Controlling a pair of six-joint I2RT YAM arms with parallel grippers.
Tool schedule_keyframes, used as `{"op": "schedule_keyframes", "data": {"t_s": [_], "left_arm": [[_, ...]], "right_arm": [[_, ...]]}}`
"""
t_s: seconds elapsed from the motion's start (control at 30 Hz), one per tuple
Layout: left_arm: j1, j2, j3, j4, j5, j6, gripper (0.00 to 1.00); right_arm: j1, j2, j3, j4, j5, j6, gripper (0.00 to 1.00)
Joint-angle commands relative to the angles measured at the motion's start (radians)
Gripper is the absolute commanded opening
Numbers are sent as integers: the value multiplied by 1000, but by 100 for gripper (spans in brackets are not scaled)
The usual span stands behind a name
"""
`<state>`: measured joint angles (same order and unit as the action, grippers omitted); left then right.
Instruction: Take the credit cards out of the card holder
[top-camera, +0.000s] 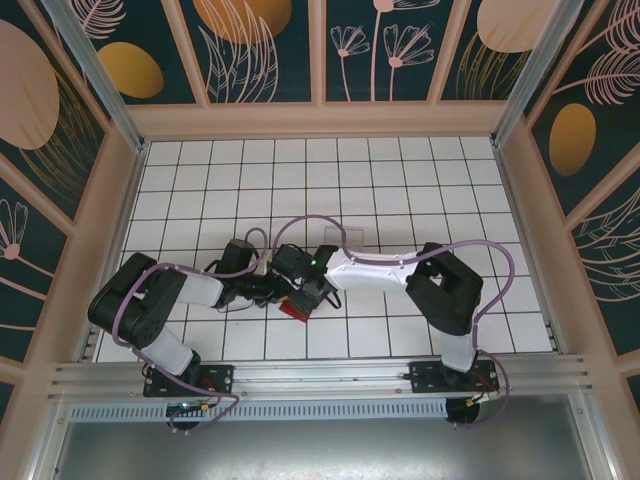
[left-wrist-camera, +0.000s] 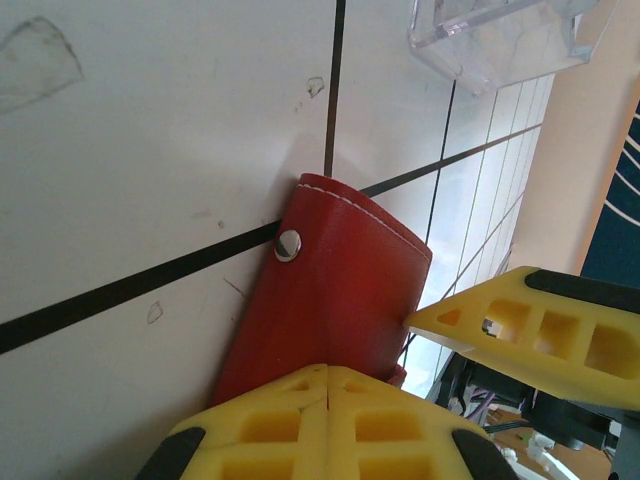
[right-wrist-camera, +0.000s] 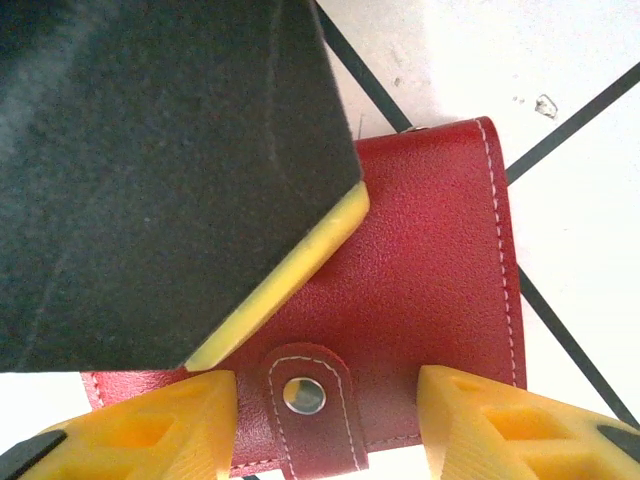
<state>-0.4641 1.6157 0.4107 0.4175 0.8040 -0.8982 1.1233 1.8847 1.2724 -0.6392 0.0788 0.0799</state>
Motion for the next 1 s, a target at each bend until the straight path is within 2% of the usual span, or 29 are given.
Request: {"op": "schedule_keyframes", "data": {"t_s": [0.0,0.1,0.4,0.97], "left_arm": [[-10,53,-32,-179,-120,44,3],[-10,51,-33,-182,-124,41,3],[-10,47,-34,-193,-130,45,3],[-1,39,-61,-207,-166,45,2]], "right_arm": [[12,43,18,-14,43,-26,49],[12,52,10,-1,43,-30,45],[25,59,6,1,40,-25,26],[23,-168,-154,162,73,12,12]]}}
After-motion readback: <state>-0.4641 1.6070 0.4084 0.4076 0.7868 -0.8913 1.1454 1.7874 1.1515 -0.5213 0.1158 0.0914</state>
